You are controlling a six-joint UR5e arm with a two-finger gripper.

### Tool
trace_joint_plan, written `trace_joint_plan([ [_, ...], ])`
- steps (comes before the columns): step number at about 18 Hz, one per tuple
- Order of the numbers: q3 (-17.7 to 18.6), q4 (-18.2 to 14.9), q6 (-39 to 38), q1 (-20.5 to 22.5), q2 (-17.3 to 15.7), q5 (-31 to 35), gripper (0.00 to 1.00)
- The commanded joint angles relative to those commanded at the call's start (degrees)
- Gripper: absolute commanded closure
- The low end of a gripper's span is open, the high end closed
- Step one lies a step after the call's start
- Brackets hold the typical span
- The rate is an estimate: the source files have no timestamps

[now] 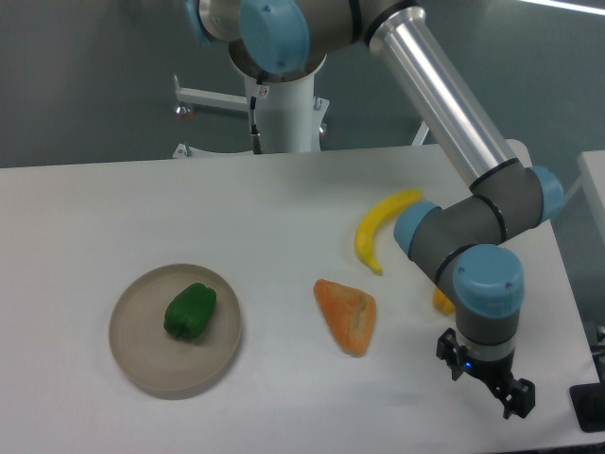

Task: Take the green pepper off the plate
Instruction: 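Move the open gripper over the green pepper on the plate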

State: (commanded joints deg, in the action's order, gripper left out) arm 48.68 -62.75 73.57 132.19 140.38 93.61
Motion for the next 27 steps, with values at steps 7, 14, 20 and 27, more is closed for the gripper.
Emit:
trace_joint_plan([
  [7, 12.48, -0.27, -10.98, -2.81, -10.55, -2.82, 0.0],
  [14, 26.62, -0.44, -22.59, -5.79, -22.15, -9.58, 0.0],
  [20, 32.8, 0.0, -31.9, -10.98, -25.15, -10.02, 0.0],
  [27, 36.57, 2.89, -40.34, -16.78, -24.98, -13.36, 0.0],
])
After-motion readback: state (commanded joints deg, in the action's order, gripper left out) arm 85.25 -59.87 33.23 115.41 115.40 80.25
